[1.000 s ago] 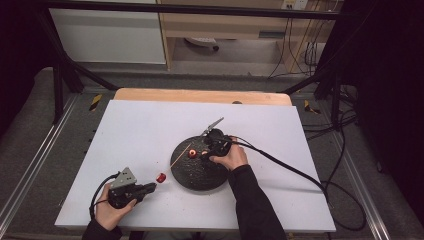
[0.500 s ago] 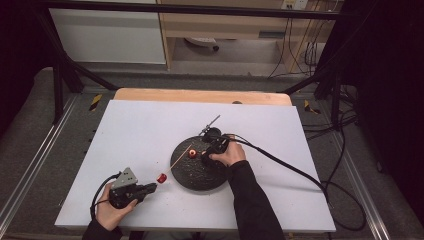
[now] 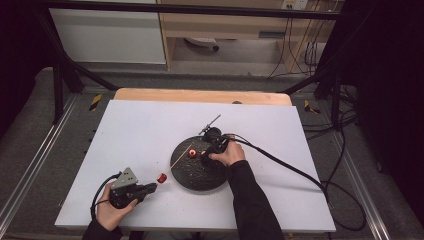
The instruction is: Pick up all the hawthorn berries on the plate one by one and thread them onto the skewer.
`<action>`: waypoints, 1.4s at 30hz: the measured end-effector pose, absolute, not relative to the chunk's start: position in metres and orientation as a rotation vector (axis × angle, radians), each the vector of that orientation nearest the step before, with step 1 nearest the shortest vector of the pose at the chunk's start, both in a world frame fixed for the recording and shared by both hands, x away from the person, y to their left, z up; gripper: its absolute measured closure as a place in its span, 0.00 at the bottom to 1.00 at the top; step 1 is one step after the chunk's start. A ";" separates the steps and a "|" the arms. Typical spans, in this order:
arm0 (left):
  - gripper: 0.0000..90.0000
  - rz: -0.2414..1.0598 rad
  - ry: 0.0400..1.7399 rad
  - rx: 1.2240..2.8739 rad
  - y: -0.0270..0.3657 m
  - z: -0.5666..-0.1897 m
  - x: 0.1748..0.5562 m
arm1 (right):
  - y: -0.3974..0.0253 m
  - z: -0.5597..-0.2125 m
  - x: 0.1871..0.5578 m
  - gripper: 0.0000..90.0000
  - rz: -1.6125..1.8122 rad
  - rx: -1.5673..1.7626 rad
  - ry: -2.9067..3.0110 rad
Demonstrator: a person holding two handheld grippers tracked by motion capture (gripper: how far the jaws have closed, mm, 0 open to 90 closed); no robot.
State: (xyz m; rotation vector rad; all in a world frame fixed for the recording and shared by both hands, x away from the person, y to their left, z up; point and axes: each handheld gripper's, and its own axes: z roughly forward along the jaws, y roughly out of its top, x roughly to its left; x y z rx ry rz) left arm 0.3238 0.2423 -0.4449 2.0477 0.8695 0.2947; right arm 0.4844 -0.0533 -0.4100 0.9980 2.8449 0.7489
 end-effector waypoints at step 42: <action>0.98 0.369 0.910 1.957 0.209 -0.435 0.323 | -0.115 -0.430 0.399 0.68 1.904 1.413 1.908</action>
